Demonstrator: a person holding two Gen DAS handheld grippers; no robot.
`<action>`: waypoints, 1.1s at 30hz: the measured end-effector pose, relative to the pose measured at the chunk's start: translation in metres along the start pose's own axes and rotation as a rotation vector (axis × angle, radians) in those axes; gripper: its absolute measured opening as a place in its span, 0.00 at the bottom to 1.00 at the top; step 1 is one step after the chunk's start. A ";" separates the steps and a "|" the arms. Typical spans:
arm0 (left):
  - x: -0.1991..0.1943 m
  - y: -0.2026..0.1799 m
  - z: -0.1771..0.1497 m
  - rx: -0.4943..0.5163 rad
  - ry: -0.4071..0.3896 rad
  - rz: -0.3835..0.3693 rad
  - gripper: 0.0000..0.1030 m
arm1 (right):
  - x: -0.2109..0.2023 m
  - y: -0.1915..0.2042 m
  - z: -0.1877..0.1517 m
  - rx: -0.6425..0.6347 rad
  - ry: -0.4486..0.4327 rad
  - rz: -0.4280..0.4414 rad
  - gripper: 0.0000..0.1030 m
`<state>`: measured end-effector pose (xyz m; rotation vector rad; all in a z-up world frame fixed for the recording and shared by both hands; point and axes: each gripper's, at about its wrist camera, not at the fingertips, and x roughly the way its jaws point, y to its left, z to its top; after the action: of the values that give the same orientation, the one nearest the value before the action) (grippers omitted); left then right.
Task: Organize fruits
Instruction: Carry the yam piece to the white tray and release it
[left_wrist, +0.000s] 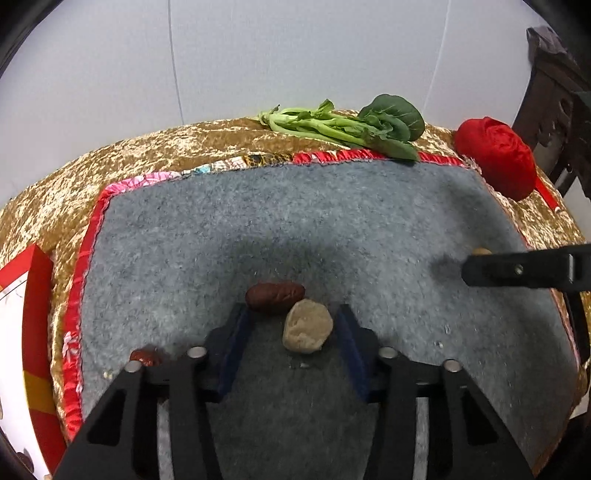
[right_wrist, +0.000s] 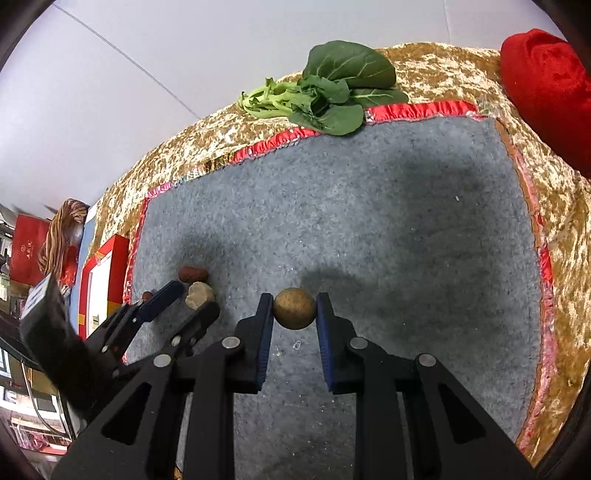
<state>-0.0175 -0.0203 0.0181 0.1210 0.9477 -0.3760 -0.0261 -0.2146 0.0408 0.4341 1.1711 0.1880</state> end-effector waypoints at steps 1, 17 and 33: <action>0.002 -0.001 0.001 -0.001 0.000 0.002 0.38 | -0.001 0.000 0.000 -0.002 -0.001 0.000 0.24; -0.066 0.023 -0.004 -0.006 -0.119 0.048 0.23 | -0.020 0.033 -0.003 -0.073 -0.066 0.103 0.24; -0.154 0.169 -0.063 -0.226 -0.144 0.285 0.23 | 0.035 0.202 -0.039 -0.323 -0.025 0.286 0.24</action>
<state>-0.0848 0.1937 0.0962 0.0213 0.8108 -0.0131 -0.0325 -0.0103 0.0844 0.3149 1.0274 0.6097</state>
